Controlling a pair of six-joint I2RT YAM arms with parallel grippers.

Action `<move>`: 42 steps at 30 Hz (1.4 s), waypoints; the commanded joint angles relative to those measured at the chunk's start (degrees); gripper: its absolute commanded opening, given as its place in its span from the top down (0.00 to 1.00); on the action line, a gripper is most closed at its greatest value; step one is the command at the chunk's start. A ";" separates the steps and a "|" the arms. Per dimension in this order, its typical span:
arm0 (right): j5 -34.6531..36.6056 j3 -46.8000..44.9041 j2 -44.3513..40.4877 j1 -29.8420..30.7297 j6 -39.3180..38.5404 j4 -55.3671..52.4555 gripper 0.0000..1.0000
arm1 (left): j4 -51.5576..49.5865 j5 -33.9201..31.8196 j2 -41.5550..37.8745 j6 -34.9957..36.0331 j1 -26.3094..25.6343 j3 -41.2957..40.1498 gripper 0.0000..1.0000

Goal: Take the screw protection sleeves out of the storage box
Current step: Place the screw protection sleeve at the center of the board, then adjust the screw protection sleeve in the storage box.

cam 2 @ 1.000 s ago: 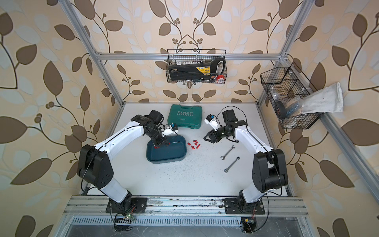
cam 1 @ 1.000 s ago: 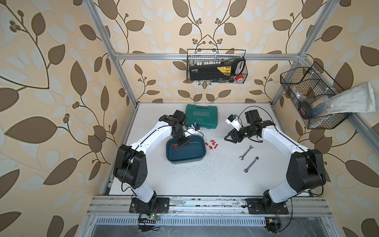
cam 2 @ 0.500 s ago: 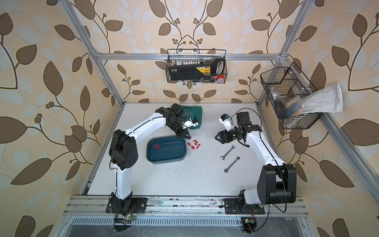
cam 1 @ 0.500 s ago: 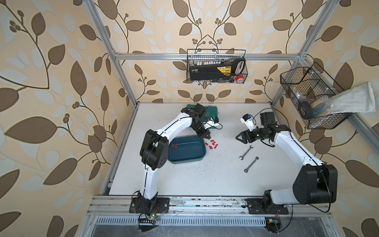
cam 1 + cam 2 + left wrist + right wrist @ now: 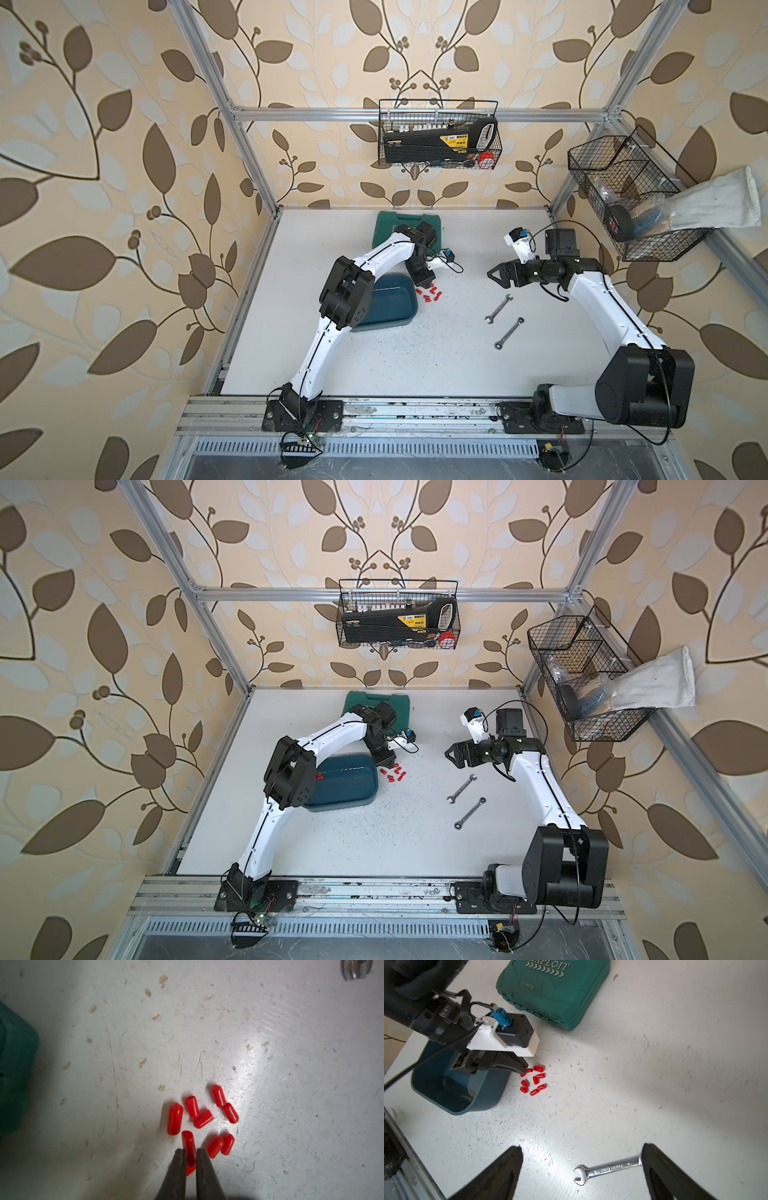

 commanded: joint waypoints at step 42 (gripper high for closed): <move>-9.90 -0.08 2.06 9.34 -4.32 -0.95 0.05 | 10.22 -20.39 -33.86 9.05 16.72 -46.39 0.63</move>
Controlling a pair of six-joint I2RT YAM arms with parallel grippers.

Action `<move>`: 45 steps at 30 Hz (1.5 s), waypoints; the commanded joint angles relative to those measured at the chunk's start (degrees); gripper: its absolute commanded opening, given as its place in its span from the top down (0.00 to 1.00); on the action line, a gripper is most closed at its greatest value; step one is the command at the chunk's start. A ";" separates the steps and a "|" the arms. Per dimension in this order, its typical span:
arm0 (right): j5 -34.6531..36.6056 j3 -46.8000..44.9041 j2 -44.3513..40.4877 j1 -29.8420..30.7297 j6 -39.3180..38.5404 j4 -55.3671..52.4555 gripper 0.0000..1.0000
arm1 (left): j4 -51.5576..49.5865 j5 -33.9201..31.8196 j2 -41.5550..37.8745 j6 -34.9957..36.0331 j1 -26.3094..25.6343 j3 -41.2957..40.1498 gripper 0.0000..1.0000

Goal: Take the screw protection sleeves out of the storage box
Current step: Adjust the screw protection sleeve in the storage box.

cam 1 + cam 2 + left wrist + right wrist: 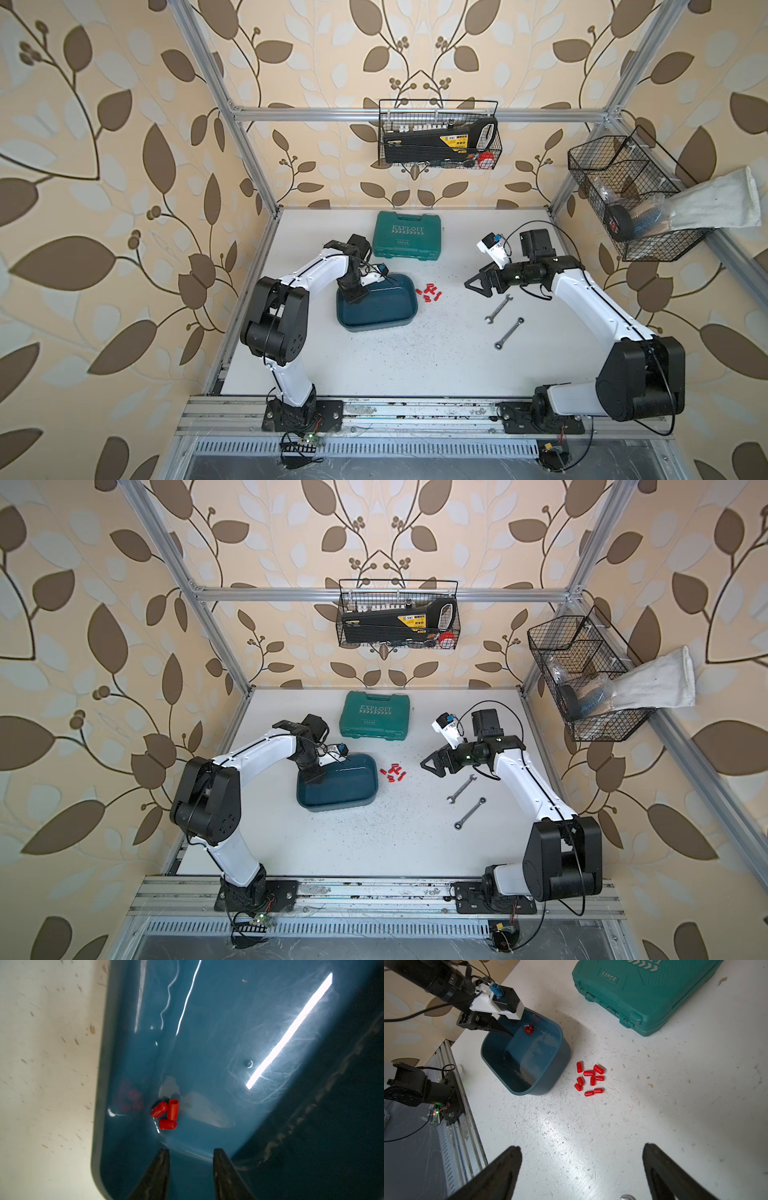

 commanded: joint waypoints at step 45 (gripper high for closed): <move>-0.40 -0.40 -0.28 -0.70 -1.01 -0.98 0.05 | 7.07 -1.33 3.45 0.54 -0.24 -3.45 0.93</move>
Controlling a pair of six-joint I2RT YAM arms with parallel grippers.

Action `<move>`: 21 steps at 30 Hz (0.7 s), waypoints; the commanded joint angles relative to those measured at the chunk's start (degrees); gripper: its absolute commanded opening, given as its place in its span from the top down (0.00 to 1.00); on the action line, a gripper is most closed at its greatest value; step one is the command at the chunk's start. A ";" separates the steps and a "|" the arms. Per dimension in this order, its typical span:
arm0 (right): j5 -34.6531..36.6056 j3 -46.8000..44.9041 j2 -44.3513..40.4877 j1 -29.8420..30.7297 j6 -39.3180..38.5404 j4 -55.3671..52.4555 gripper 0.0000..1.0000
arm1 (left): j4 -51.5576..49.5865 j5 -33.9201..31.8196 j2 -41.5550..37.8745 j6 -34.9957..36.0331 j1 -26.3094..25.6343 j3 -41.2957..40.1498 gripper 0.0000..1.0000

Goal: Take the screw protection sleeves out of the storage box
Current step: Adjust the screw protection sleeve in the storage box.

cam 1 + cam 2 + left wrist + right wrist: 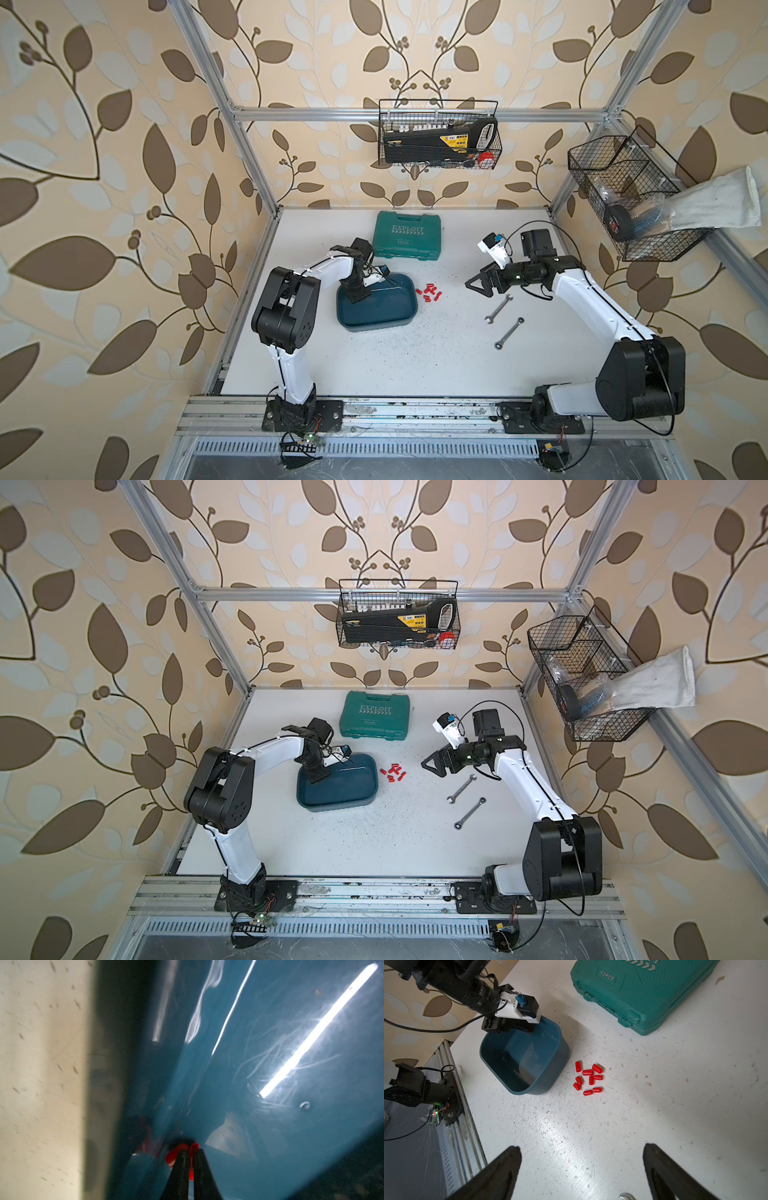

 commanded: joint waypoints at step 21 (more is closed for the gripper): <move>-0.73 -0.30 -0.46 -0.42 -0.70 -0.78 0.05 | -12.50 16.00 -9.52 -4.61 -0.16 4.27 1.00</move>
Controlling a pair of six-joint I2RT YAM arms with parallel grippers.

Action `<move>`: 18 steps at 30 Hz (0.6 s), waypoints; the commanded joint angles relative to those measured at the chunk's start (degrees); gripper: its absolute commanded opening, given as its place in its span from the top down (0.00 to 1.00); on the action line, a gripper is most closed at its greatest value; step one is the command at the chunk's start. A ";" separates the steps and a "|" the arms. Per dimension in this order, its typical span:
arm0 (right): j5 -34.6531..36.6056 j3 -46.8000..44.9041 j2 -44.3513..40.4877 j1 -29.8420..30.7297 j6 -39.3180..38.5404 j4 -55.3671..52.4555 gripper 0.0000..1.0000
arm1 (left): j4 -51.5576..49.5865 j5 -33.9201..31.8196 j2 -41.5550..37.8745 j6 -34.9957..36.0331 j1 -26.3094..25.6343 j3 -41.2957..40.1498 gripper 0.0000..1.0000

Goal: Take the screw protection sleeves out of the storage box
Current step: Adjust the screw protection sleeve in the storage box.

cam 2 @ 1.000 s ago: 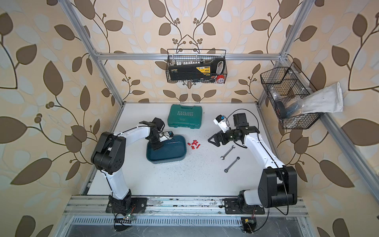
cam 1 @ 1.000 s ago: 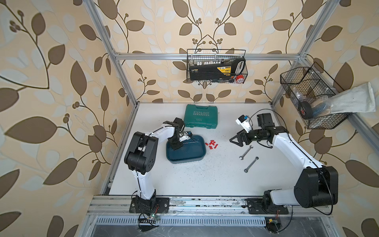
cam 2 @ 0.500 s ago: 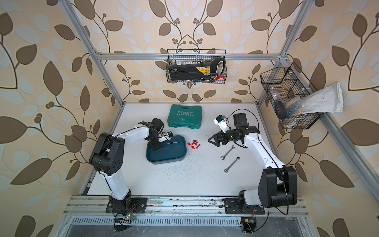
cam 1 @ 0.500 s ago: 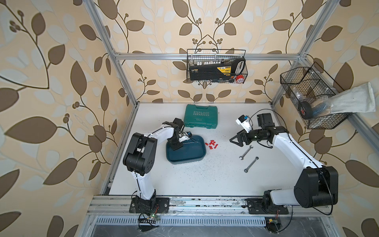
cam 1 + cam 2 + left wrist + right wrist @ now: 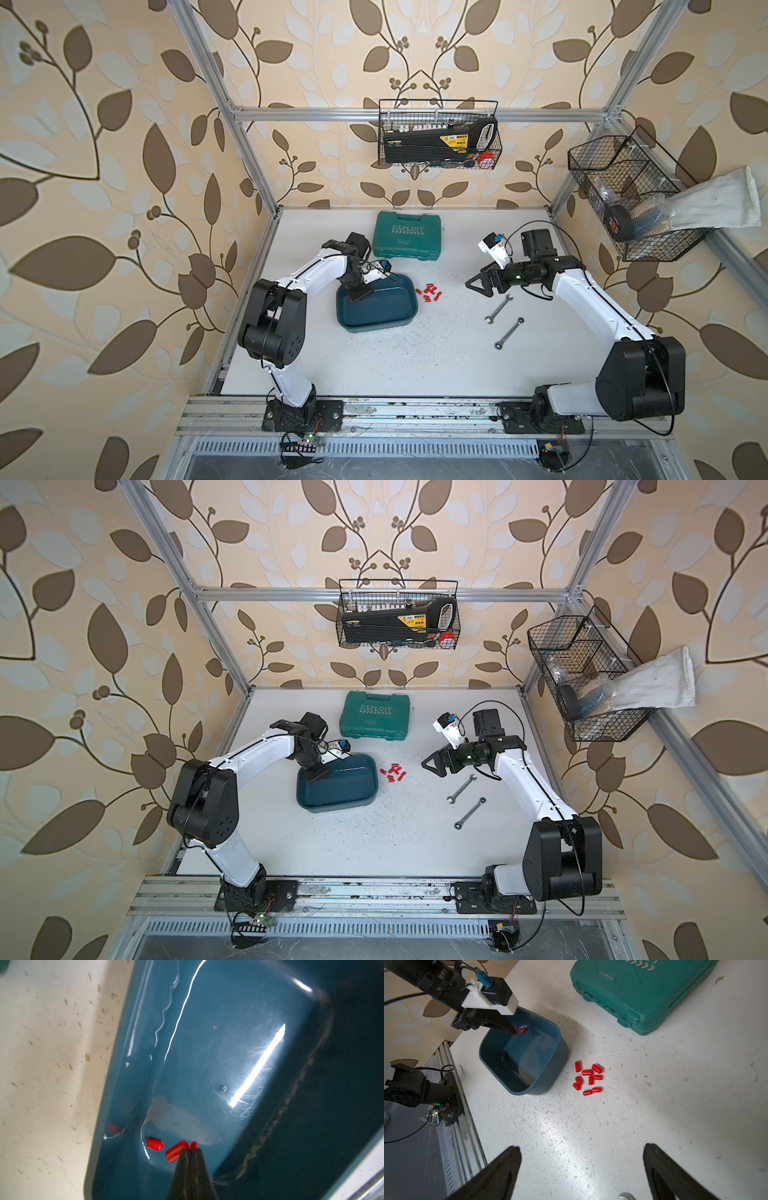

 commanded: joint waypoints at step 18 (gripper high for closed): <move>-0.36 -0.33 0.15 -0.25 -0.88 -0.83 0.04 | 13.83 -7.02 4.87 -5.93 -7.10 -2.97 0.94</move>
